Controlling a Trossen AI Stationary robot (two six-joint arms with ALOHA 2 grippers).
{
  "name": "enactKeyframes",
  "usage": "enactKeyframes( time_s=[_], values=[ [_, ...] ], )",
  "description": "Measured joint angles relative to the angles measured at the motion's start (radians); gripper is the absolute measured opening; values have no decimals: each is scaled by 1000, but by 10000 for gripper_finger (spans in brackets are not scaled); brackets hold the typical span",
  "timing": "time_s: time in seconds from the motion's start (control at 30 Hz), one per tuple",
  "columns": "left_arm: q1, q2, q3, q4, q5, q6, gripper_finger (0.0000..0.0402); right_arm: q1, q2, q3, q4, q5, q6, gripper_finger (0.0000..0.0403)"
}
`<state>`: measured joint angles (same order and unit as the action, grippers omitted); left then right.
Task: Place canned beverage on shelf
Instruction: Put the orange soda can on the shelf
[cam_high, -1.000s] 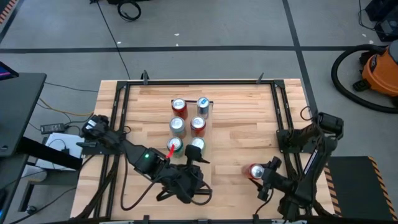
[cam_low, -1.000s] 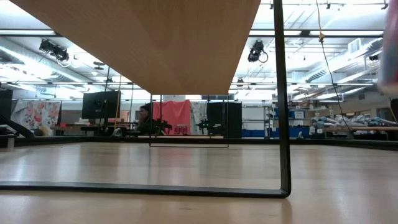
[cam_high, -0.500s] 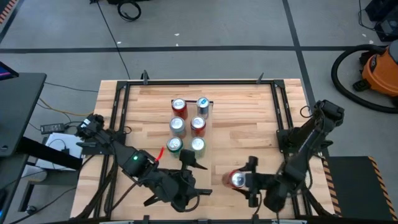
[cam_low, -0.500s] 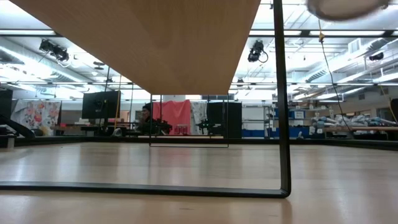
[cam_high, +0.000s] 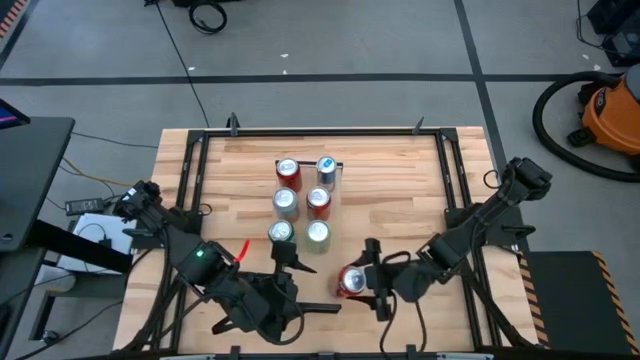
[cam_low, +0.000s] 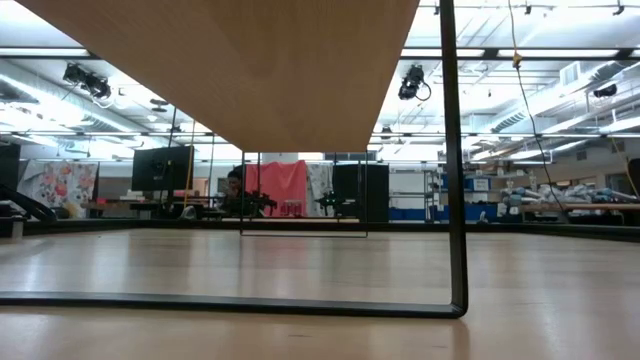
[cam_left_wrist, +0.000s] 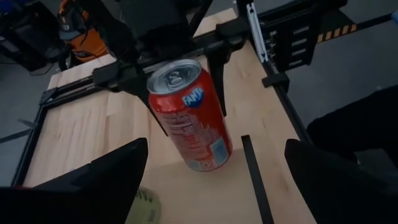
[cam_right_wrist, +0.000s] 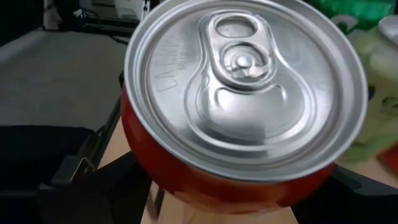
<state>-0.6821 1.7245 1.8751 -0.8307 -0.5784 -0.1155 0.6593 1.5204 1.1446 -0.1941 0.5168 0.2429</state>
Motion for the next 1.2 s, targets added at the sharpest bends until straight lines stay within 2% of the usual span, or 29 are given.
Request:
enactKeyframes(
  time_s=[0.33, 0.7, 0.87, 1.2],
  values=[
    [7, 0, 0, -35, -7, -58, 391, -112, 41, 0, 91, -160, -82, 315],
    [6, 0, 0, -41, -28, -80, 391, -147, 58, 5, 124, -165, -81, 315],
    [11, 1, 0, -42, -30, -84, 391, -141, 104, 79, 77, -153, -84, 315],
    [12, 2, -1, -80, -34, -110, 391, -138, 226, 282, -185, -114, -48, 315]
  ],
)
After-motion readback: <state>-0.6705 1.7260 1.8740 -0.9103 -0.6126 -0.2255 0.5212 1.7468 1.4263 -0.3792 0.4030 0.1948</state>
